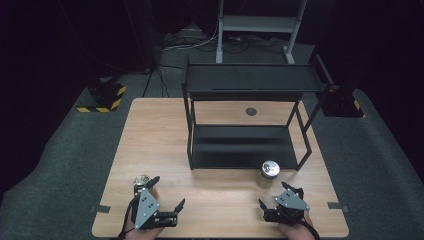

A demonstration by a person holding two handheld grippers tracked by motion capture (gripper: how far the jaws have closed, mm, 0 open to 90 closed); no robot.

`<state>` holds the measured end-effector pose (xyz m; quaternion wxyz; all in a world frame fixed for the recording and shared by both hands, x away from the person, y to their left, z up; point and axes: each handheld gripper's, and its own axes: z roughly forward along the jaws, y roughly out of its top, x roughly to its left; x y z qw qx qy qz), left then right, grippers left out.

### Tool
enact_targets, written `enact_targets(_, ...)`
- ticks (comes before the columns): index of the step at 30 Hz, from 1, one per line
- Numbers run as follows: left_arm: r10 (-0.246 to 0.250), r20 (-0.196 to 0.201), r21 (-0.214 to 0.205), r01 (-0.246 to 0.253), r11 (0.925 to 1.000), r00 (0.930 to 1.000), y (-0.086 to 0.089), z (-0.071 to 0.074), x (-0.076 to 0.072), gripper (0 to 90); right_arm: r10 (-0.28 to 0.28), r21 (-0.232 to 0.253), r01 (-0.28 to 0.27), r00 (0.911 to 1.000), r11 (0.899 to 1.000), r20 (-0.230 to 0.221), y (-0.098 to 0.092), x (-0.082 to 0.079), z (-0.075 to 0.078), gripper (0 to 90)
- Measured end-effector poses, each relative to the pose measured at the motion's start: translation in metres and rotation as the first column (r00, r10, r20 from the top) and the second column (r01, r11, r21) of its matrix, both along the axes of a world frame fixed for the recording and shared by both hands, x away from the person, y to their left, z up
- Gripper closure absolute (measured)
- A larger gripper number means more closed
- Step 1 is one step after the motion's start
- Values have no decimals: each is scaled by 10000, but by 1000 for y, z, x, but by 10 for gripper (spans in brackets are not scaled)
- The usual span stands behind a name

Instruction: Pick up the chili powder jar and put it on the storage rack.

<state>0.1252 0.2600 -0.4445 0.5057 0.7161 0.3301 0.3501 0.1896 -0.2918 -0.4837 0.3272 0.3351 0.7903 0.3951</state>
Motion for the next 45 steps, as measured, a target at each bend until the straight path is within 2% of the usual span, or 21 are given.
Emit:
enact_targets(5, 307, -16, 20, -307, 9995, 9995, 6, -2, -1, 4, -21, 54, 21, 10000, 10000, -51, 0, 0, 0, 0)
enact_targets(11, 708, -15, -212, -708, 9973, 9975, 18, -7, -2, 4, -53, 70, 53, 10000, 10000, -32, 0, 0, 0, 0)
enact_targets(17, 1324, -238, -512, -1335, 9897, 9909, 33, -14, -2, 4, -25, 45, 25, 10000, 10000, -38, 0, 0, 0, 0)
enact_targets(20, 1549, -270, -409, -1559, 9869, 9876, 38, -17, -2, 4, -36, 50, 36, 10000, 10000, -14, 0, 0, 0, 0)
enact_targets(22, 1667, -356, -508, -1684, 9844, 9854, 39, -19, -1, 4, 3, 44, -3, 10000, 10000, -22, -1, 0, 0, 0)
enact_targets(24, 1720, -505, -710, -1753, 9820, 9838, 42, -22, 0, 4, -13, 70, 13, 10000, 10000, -47, -1, 0, 0, 0)
enact_targets(28, 1796, -601, -712, -1836, 9804, 9819, 43, -26, 3, 4, -43, 118, 43, 10000, 9999, -24, -1, 0, 0, 0)
enact_targets(31, 1877, -760, -908, -1943, 9767, 9793, 45, -29, 4, 4, -42, 122, 42, 10000, 9999, -21, -2, 0, 0, 0)
enact_targets(34, 1918, -846, -835, -1987, 9765, 9778, 46, -31, 5, 6, -59, 134, 59, 10000, 9999, -22, -2, 0, 0, 0)
enact_targets(45, 1900, -1077, -1123, -2018, 9730, 9759, 52, -38, 7, 63, -97, 230, 98, 9999, 9997, -43, -3, 0, 0, 0)
